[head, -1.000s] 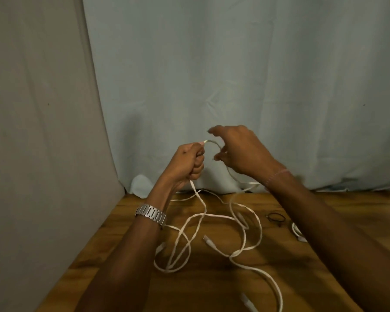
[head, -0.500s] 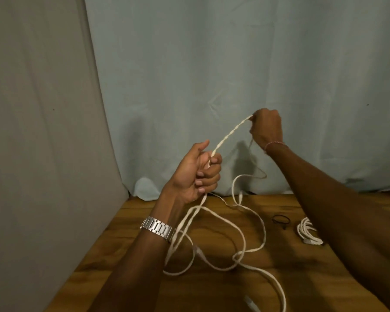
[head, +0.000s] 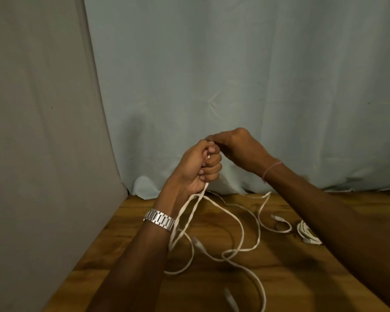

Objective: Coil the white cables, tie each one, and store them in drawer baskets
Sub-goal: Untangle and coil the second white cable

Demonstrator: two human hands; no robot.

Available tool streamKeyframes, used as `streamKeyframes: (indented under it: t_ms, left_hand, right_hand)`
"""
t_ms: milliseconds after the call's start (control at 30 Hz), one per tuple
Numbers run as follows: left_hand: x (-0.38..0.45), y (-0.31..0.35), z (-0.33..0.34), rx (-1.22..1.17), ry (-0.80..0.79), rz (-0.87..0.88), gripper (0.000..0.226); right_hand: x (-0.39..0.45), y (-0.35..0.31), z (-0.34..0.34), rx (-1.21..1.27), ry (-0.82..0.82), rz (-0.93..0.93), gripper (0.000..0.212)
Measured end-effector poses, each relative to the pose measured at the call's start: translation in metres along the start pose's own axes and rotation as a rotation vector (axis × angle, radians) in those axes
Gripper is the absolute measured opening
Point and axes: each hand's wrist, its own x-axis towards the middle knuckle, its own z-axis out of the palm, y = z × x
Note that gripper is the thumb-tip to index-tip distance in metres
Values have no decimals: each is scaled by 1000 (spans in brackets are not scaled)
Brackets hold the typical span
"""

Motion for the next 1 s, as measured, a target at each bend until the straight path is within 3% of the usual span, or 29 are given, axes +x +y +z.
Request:
streamKeyframes:
  t_ms: [133, 233, 400, 467, 533, 600, 667, 700, 800, 867, 1000]
  left_hand:
    - [0, 6, 5, -61, 10, -6, 35]
    - [-7, 2, 14, -62, -5, -66, 32]
    - [-11, -5, 17, -107, -46, -97, 31]
    - [-9, -2, 21, -115, -61, -85, 31]
    - [-8, 1, 23, -100, -55, -65, 31]
    - [-6, 2, 19, -89, -7, -42, 32]
    - [-3, 6, 12, -111, 45, -16, 33]
    - [-2, 8, 10, -119, 61, -4, 34]
    - [-1, 11, 12, -107, 68, 13, 38]
    - [-2, 9, 18, -101, 59, 16, 39]
    - [-4, 11, 16, -144, 77, 3, 42]
  right_hand:
    - [6, 22, 17, -88, 78, 118, 17]
    - [8, 60, 8, -163, 179, 358, 20]
    - [11, 77, 3, -316, 104, 583, 25]
    - [16, 76, 8, -258, 83, 635, 24]
    - [22, 74, 10, -176, -44, 655, 26]
    - [22, 65, 4, -137, -163, 586, 53]
    - [18, 46, -3, -70, -150, 417, 88]
    - [16, 33, -5, -10, -112, 311, 91]
    - [5, 3, 0, 156, -9, 39, 49]
    - [3, -2, 3, 179, 92, -12, 28]
    - [12, 10, 16, 92, 112, 25, 32]
